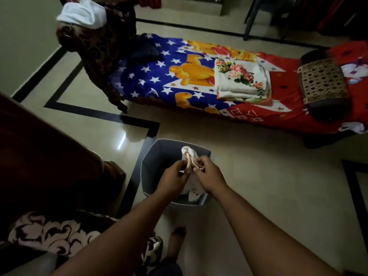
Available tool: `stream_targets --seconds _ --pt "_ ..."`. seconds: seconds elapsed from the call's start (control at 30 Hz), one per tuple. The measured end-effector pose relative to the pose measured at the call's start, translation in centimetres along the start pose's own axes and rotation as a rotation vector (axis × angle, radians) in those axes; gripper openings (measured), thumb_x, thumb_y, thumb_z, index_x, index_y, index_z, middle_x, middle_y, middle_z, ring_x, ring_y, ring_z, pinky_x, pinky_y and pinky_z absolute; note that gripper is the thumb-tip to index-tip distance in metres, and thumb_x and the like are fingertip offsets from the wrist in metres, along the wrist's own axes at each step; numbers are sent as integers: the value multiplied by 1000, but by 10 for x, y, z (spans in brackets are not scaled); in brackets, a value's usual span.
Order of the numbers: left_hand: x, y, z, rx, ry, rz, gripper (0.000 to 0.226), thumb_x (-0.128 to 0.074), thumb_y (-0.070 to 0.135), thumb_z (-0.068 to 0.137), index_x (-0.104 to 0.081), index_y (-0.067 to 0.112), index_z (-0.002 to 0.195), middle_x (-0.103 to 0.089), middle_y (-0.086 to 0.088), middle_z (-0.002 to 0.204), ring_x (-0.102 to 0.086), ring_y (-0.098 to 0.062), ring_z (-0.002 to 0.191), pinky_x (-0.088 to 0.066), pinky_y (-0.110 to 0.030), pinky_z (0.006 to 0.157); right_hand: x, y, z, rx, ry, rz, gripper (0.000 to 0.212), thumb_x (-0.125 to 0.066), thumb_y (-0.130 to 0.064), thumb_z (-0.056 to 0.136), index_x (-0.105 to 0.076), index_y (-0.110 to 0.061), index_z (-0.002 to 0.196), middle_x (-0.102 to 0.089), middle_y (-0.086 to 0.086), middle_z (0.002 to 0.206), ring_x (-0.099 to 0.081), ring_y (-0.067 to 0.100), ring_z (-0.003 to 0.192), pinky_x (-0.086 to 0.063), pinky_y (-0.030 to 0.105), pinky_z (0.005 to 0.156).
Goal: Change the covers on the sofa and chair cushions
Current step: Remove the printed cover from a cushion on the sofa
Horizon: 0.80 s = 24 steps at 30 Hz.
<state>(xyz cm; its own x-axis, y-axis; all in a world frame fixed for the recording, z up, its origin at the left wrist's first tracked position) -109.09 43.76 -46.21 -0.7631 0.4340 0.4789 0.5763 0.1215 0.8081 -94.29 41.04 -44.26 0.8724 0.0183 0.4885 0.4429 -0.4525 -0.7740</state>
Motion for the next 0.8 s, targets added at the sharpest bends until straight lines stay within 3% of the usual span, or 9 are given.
stream_targets --seconds 0.1,0.23,0.3,0.4,0.5,0.6,0.8 --pt "-3 -17 21 39 -54 -11 31 -63 29 99 -60 26 130 -69 11 116 -64 -1 103 -55 -28 91 -18 11 24 -71 -46 6 23 -57 -23 101 -56 -21 125 -67 0 115 -59 15 98 -38 23 66" --pt "-9 -42 44 97 -103 -36 40 -64 25 99 -57 22 138 -69 3 126 -65 -8 112 -54 -37 99 -43 26 50 -141 -83 30 35 -55 -16 99 -56 -23 134 -63 5 128 -59 23 112 -41 28 83" --pt "-11 -53 48 137 -141 -67 44 -64 25 99 -55 22 142 -67 2 132 -63 -11 118 -52 -42 103 -52 32 58 -170 -124 40 44 -55 -22 101 -50 -30 143 -55 6 139 -55 24 122 -46 35 99" --pt "-11 -59 51 205 -200 -118 53 -64 26 100 -46 17 149 -60 1 139 -59 -12 122 -48 -41 108 -55 43 63 -224 -146 78 49 -54 -33 102 -43 -31 150 -47 3 150 -47 25 135 -39 47 114" --pt "-9 -60 52 234 -196 -163 51 -62 27 101 -46 19 148 -57 -1 143 -57 -15 125 -46 -42 110 -47 47 58 -289 -105 223 54 -55 -29 103 -38 -28 154 -39 2 159 -42 22 142 -36 44 118" --pt "-9 -45 50 224 -190 -191 56 -62 34 100 -44 19 151 -54 -1 147 -54 -16 131 -45 -41 111 -27 43 44 -313 -33 350 55 -52 -24 105 -33 -20 156 -37 2 160 -39 20 145 -35 32 115" --pt "-14 39 27 102 -227 -204 58 -59 35 102 -40 20 154 -51 -3 149 -52 -13 128 -43 -25 96 47 35 -11 -218 252 482 59 -55 -35 103 -35 -15 154 -41 5 158 -42 18 142 -36 30 114"
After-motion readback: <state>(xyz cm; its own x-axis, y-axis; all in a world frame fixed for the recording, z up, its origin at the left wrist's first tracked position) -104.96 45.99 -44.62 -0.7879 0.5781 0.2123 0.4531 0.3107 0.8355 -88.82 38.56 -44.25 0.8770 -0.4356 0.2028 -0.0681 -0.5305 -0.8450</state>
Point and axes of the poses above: each hand's wrist, its own z-axis towards the middle knuckle, its own x-axis out of the back of the hand, y = z × x, the point moved 2 cm from there along z, towards the middle knuckle
